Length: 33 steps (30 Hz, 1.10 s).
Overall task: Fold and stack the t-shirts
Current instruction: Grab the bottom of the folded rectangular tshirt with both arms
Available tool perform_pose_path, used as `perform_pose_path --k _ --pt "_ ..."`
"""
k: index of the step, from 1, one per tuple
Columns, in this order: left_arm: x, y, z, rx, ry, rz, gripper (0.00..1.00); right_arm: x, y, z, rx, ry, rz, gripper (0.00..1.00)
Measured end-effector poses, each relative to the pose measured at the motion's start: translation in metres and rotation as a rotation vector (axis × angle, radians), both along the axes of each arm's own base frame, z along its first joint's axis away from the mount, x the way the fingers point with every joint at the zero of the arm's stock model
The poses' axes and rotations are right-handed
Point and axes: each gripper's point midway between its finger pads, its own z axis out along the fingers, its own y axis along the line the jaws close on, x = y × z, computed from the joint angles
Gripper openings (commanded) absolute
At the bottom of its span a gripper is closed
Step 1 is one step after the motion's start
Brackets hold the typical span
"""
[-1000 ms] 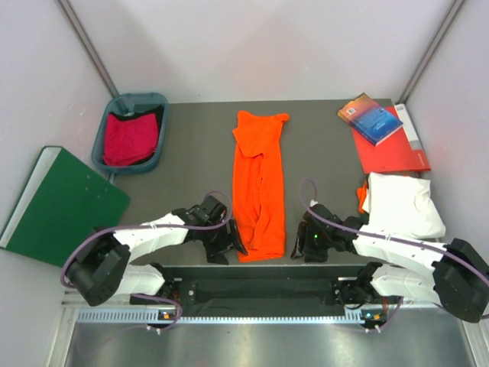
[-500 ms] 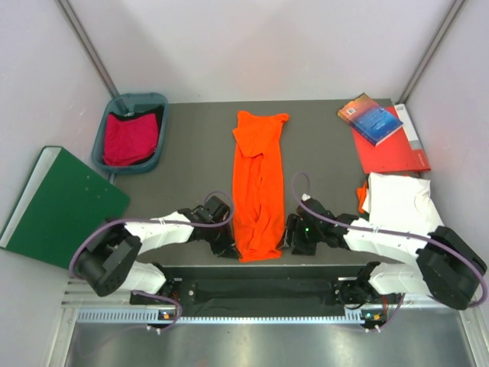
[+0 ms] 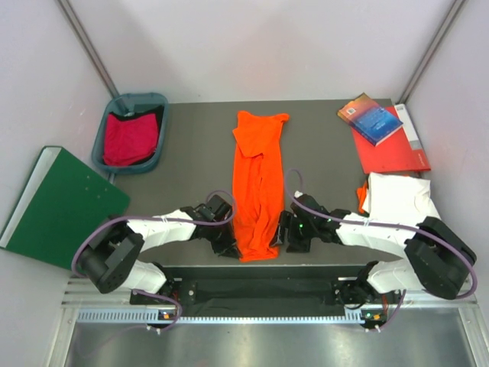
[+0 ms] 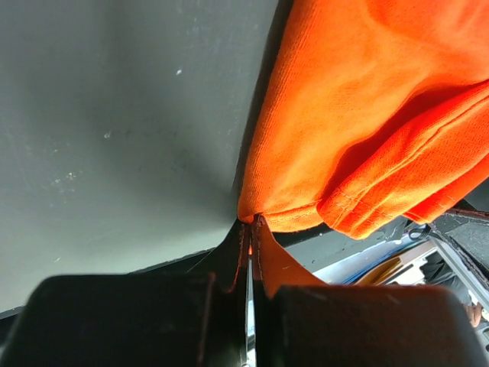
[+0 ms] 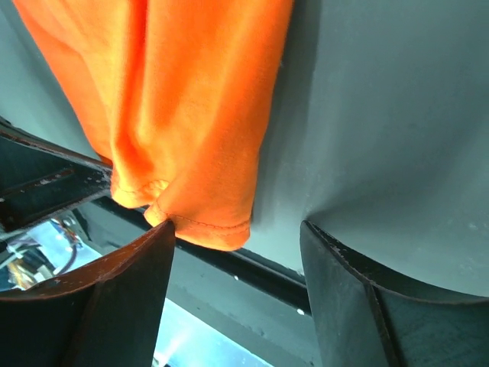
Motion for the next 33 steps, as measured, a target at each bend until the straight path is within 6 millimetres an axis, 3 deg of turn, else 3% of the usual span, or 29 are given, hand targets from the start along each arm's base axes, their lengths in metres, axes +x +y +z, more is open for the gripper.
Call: perform_pose_path --k 5,13,20,23,27,31,33 --pt "0.0 0.0 0.0 0.007 0.0 -0.007 0.0 -0.005 -0.01 0.005 -0.045 0.01 -0.002 0.67" --pt "0.0 0.0 0.0 0.01 0.0 -0.018 0.0 0.0 -0.015 0.043 0.031 -0.093 -0.032 0.67" --pt "0.0 -0.001 0.0 0.012 0.0 -0.026 0.0 -0.006 -0.02 0.005 -0.081 0.005 -0.016 0.66" --pt "0.0 -0.001 0.0 0.015 -0.002 -0.029 0.0 -0.006 -0.019 0.0 -0.103 0.02 -0.011 0.65" --pt "0.0 0.0 -0.001 0.022 0.0 -0.034 0.0 0.0 -0.013 -0.002 -0.096 0.009 -0.002 0.54" --pt "0.001 0.0 -0.001 0.032 0.004 -0.045 0.0 0.001 -0.006 -0.008 -0.086 0.014 0.021 0.29" --pt "0.001 0.0 -0.001 0.045 0.007 -0.051 0.0 0.0 -0.002 -0.011 -0.079 0.018 0.036 0.23"
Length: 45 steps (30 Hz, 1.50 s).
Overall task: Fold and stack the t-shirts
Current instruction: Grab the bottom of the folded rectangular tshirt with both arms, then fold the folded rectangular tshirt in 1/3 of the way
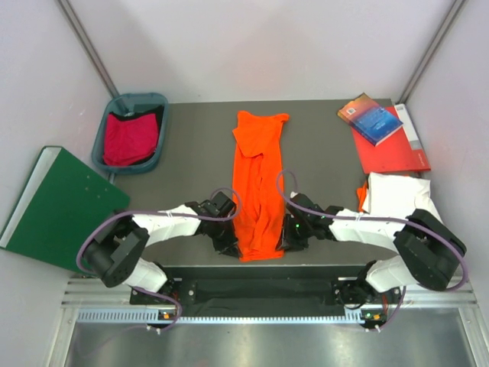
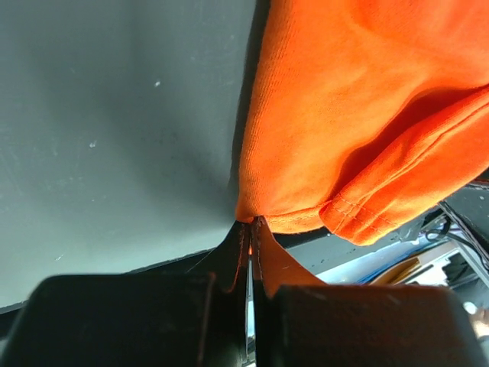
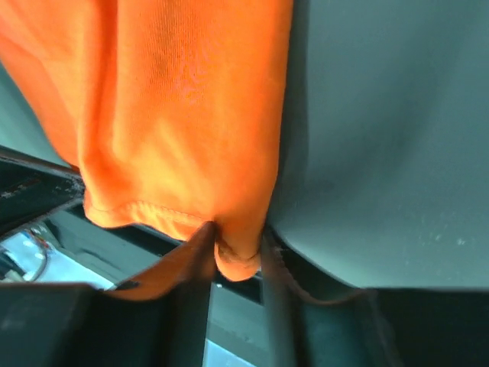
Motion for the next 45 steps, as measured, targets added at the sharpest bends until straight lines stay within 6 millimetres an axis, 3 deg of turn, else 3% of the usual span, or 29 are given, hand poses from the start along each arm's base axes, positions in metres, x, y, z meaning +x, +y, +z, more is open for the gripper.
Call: perform_pose_path --k 1,8,16,21,25,29,32,38,45 --pt "0.0 0.0 0.0 0.006 0.001 -0.001 0.0 -0.001 0.0 -0.001 -0.002 0.0 0.009 0.18" --pt "0.005 0.012 0.0 0.082 -0.034 0.007 0.0 -0.005 -0.007 0.005 -0.03 -0.003 0.044 0.09" --pt "0.008 0.021 0.01 0.11 -0.082 0.015 0.0 -0.007 -0.005 0.035 0.063 -0.088 0.064 0.06" --pt "0.024 0.021 0.051 0.117 -0.17 0.037 0.0 -0.006 -0.008 0.05 0.08 -0.132 0.076 0.03" --pt "0.056 0.014 0.099 0.12 -0.297 0.067 0.0 0.006 -0.008 0.071 0.06 -0.186 0.078 0.0" --pt "0.094 0.006 0.138 0.152 -0.415 0.087 0.0 0.039 -0.009 0.107 0.046 -0.292 0.055 0.0" --pt "0.125 -0.001 0.146 0.203 -0.453 0.091 0.0 0.073 -0.016 0.124 0.004 -0.356 0.033 0.0" --pt "0.176 -0.009 0.126 0.31 -0.443 0.07 0.0 0.14 -0.019 0.118 -0.128 -0.382 0.059 0.0" --pt "0.234 0.013 0.11 0.348 -0.412 0.118 0.0 0.202 -0.008 0.097 -0.191 -0.369 0.104 0.0"
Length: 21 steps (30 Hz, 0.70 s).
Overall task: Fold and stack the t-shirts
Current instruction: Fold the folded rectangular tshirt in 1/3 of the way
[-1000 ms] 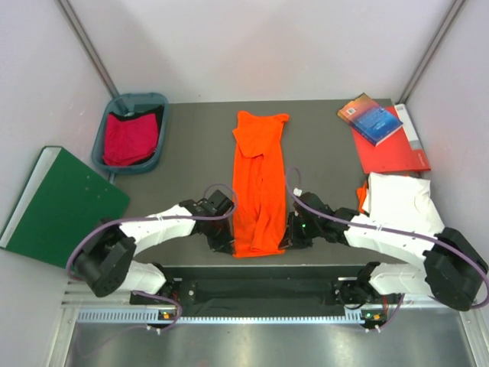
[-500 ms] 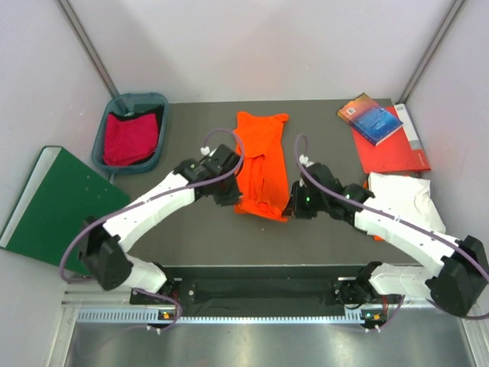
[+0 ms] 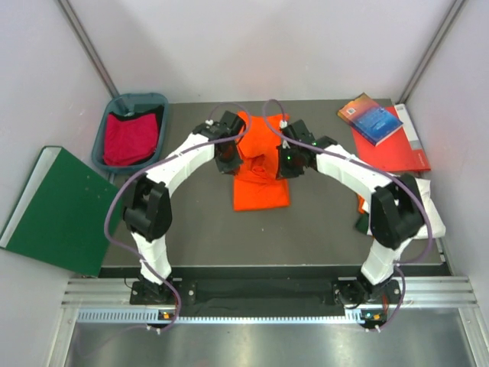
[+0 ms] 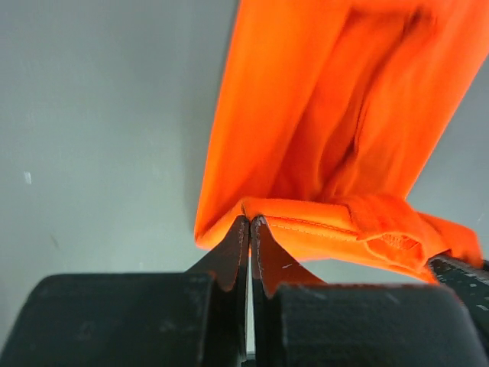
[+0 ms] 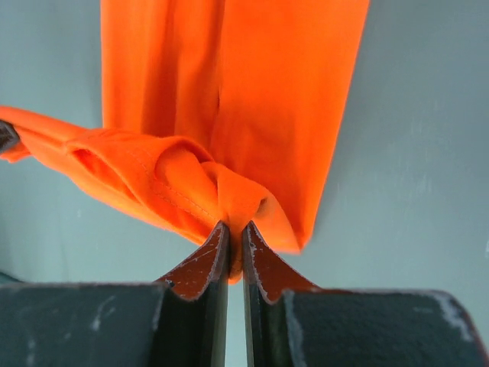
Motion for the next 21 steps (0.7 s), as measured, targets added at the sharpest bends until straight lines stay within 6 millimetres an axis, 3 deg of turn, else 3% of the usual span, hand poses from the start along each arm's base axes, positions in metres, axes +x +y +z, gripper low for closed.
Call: perform_pose_path --k 3,5,6,7,8,9,13,15,18,21 --pt "0.026 0.008 -0.005 -0.024 0.01 0.007 0.0 0.023 0.007 -0.006 0.002 0.004 0.004 0.0" --pt "0.041 0.009 -0.011 -0.042 0.022 -0.007 0.41 0.037 0.009 -0.009 0.002 0.002 -0.001 0.01" --pt "0.048 0.009 -0.016 -0.05 0.033 -0.021 0.6 0.045 0.009 -0.011 0.001 0.004 -0.008 0.08" --pt "0.055 0.008 -0.021 -0.055 0.041 -0.036 0.91 0.053 0.008 -0.014 -0.003 0.005 -0.016 0.17" --pt "0.062 0.007 -0.027 -0.06 0.052 -0.046 0.99 0.06 0.006 -0.017 -0.008 0.011 -0.025 0.28" --pt "0.068 0.007 -0.031 -0.06 0.06 -0.055 0.99 0.065 0.004 -0.021 -0.013 0.019 -0.035 0.46" --pt "0.084 0.011 -0.046 -0.061 0.082 -0.057 0.99 0.095 -0.005 -0.034 -0.004 0.02 -0.095 0.76" --pt "0.083 0.018 -0.047 -0.059 0.094 -0.058 0.99 0.103 -0.012 -0.035 0.012 0.015 -0.129 0.82" --pt "0.079 0.026 -0.046 -0.068 0.096 -0.069 0.98 0.114 -0.018 -0.028 0.032 -0.024 -0.156 0.83" --pt "0.062 0.033 -0.052 -0.081 0.135 -0.085 0.89 0.117 -0.024 -0.016 0.04 -0.047 -0.169 0.82"
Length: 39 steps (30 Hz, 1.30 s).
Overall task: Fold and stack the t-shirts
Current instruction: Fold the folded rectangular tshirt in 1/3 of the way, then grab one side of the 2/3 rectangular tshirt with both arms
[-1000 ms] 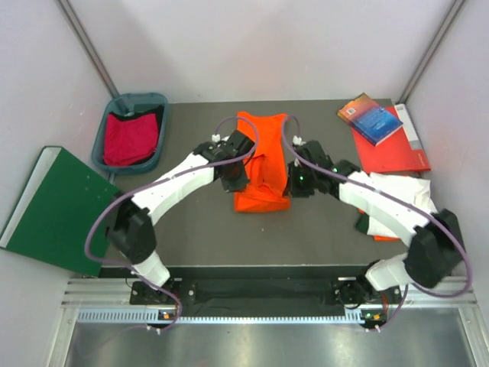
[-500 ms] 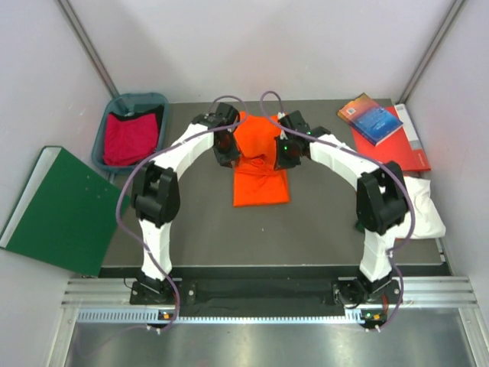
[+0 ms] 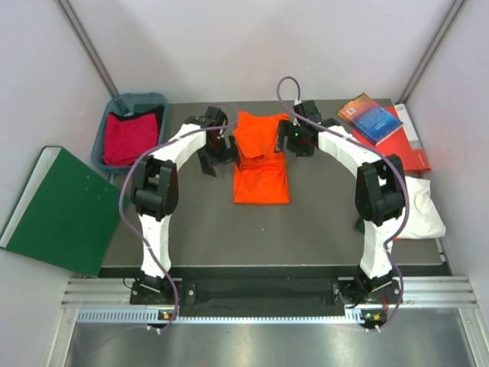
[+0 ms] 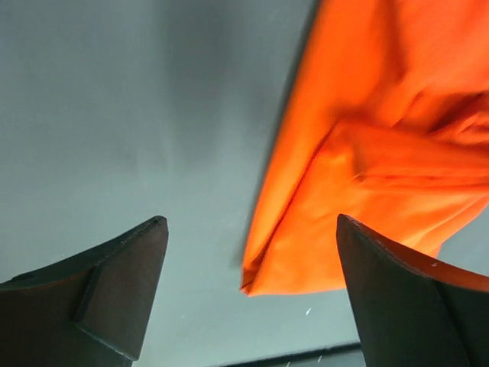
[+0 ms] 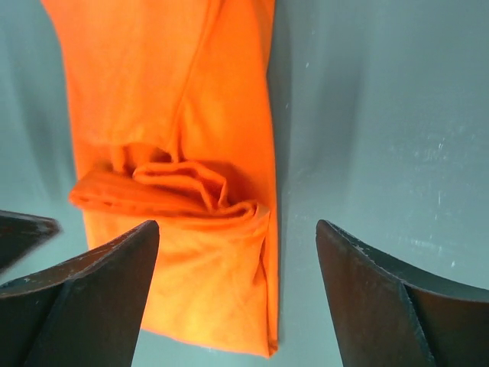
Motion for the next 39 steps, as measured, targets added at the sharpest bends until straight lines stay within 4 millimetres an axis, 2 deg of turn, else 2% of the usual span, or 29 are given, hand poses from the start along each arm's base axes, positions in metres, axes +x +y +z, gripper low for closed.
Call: perform_pose_path --k 3,4,5,8,11,13,16,17,19,20,22,23,24,26,27,28,34,39 --pt "-0.026 0.003 -0.015 -0.029 0.07 -0.024 0.83 -0.009 -0.005 0.005 0.004 0.005 0.007 0.8" --pt "-0.038 0.002 -0.024 -0.041 0.111 -0.038 0.84 -0.017 -0.007 0.003 0.004 0.025 0.014 0.8" --pt "-0.042 0.002 -0.026 -0.045 0.122 -0.042 0.84 -0.027 -0.01 -0.002 0.004 0.053 0.021 0.8" --pt "-0.062 -0.005 -0.04 -0.081 0.186 -0.067 0.84 -0.06 -0.021 -0.024 0.003 0.163 0.032 0.79" --pt "-0.073 -0.014 -0.039 -0.128 0.2 -0.085 0.8 -0.101 -0.031 -0.056 0.01 0.303 0.042 0.77" --pt "-0.081 -0.02 -0.039 -0.152 0.207 -0.099 0.78 -0.131 -0.031 -0.069 0.047 0.399 0.049 0.73" --pt "-0.093 -0.029 -0.039 -0.177 0.216 -0.111 0.65 -0.148 -0.027 -0.069 0.104 0.425 0.064 0.7" --pt "-0.097 -0.031 -0.04 -0.184 0.222 -0.112 0.55 -0.153 -0.024 -0.07 0.129 0.439 0.07 0.7" --pt "-0.105 -0.034 -0.042 -0.196 0.234 -0.112 0.42 -0.154 -0.016 -0.068 0.177 0.447 0.073 0.67" --pt "-0.108 -0.036 -0.045 -0.2 0.238 -0.114 0.26 -0.154 -0.013 -0.068 0.196 0.446 0.076 0.66" --pt "-0.112 -0.038 -0.047 -0.207 0.252 -0.104 0.13 -0.154 -0.006 -0.067 0.23 0.454 0.086 0.58" --pt "-0.111 -0.037 -0.048 -0.205 0.246 -0.107 0.05 -0.153 -0.002 -0.068 0.246 0.46 0.093 0.44" --pt "-0.111 -0.038 -0.049 -0.206 0.242 -0.107 0.0 -0.153 0.001 -0.068 0.257 0.469 0.101 0.35" --pt "-0.109 -0.038 -0.049 -0.206 0.236 -0.103 0.0 -0.148 0.008 -0.072 0.263 0.468 0.113 0.17" --pt "-0.109 -0.038 -0.049 -0.206 0.234 -0.102 0.0 -0.146 0.011 -0.075 0.263 0.468 0.119 0.03" --pt "-0.109 -0.038 -0.05 -0.205 0.234 -0.101 0.0 -0.145 0.012 -0.077 0.262 0.466 0.123 0.0" --pt "-0.108 -0.037 -0.05 -0.199 0.234 -0.089 0.0 -0.147 0.013 -0.082 0.264 0.458 0.097 0.0" --pt "-0.12 -0.033 -0.048 -0.184 0.222 -0.086 0.0 -0.163 0.006 -0.076 0.257 0.449 0.091 0.0"
